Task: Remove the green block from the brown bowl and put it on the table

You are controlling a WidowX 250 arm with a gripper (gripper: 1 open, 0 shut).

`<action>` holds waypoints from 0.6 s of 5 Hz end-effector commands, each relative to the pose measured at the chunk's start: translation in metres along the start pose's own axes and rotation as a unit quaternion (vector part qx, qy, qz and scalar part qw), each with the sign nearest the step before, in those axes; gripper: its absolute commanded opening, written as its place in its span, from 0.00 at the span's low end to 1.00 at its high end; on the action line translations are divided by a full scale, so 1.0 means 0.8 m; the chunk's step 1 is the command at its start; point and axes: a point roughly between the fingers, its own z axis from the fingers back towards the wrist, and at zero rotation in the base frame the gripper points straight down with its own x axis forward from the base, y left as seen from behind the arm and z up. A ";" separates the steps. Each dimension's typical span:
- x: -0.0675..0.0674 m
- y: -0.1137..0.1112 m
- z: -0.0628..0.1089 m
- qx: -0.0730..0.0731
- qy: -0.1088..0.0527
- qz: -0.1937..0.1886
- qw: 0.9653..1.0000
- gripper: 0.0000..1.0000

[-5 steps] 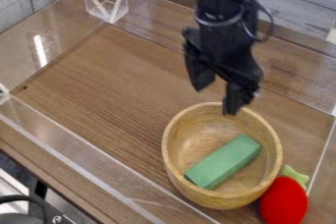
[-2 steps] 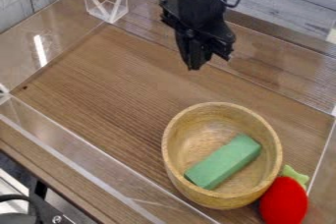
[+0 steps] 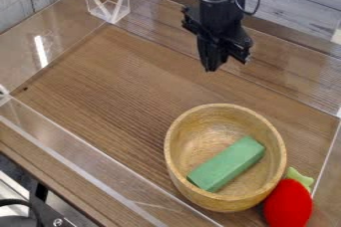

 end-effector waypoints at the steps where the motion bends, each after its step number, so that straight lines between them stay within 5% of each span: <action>1: 0.034 0.014 0.013 0.004 -0.026 0.006 1.000 0.00; 2: 0.047 0.026 0.012 0.000 -0.020 0.012 1.000 1.00; 3: 0.056 0.037 0.013 -0.004 -0.014 0.020 1.000 1.00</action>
